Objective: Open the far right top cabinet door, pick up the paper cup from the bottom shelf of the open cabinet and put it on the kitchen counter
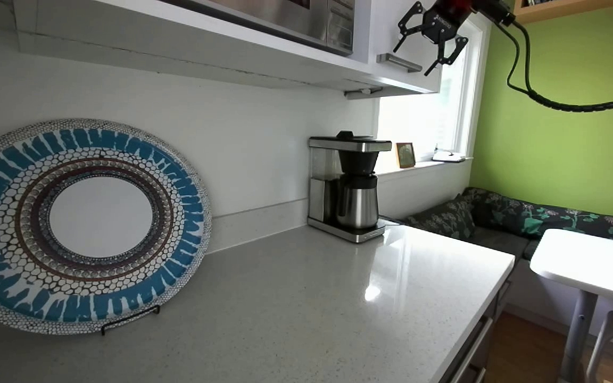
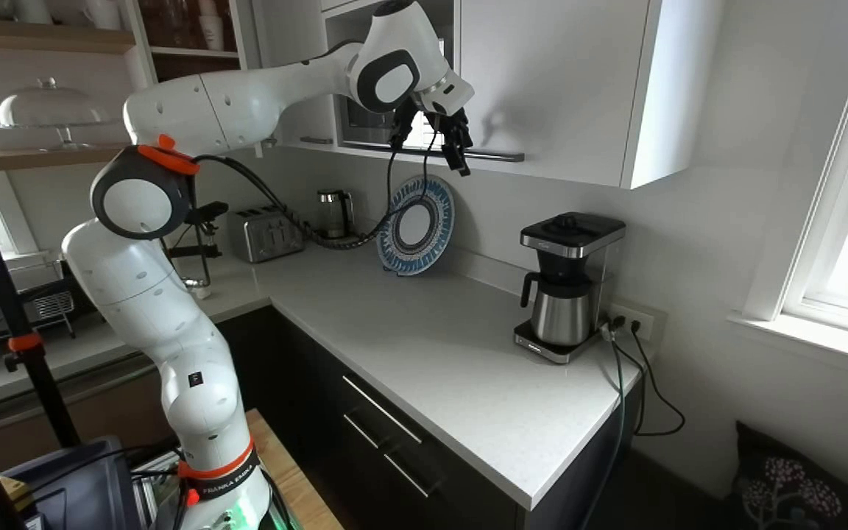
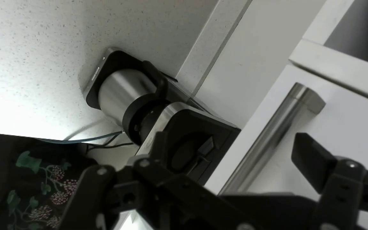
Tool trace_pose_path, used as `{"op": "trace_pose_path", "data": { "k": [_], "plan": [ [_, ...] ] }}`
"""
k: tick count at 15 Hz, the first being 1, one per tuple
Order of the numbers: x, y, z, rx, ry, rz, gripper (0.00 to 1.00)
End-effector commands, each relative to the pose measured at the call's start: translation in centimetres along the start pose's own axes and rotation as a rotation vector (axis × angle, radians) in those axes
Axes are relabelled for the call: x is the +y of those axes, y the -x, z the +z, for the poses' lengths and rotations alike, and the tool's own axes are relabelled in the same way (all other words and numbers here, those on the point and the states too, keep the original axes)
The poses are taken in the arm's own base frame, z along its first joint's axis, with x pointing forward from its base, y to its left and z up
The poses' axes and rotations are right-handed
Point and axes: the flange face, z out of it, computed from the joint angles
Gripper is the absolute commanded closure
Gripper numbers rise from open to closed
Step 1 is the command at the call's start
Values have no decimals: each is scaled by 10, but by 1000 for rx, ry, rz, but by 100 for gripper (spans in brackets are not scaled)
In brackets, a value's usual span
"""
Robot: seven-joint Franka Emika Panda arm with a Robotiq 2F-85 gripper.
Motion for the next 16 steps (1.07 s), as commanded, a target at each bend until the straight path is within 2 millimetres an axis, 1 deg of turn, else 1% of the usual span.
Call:
{"op": "trace_pose_path", "data": {
  "k": [1, 5, 7, 9, 16],
  "plan": [
    [-9, -1, 8, -12, -13, 42, 0],
    [-10, -3, 18, -20, 22, 77, 0],
    [-8, -3, 24, -28, 48, 93, 0],
    [-3, -4, 25, -21, 79, 79, 0],
    [21, -16, -5, 120, 307, -134, 0]
  ]
}}
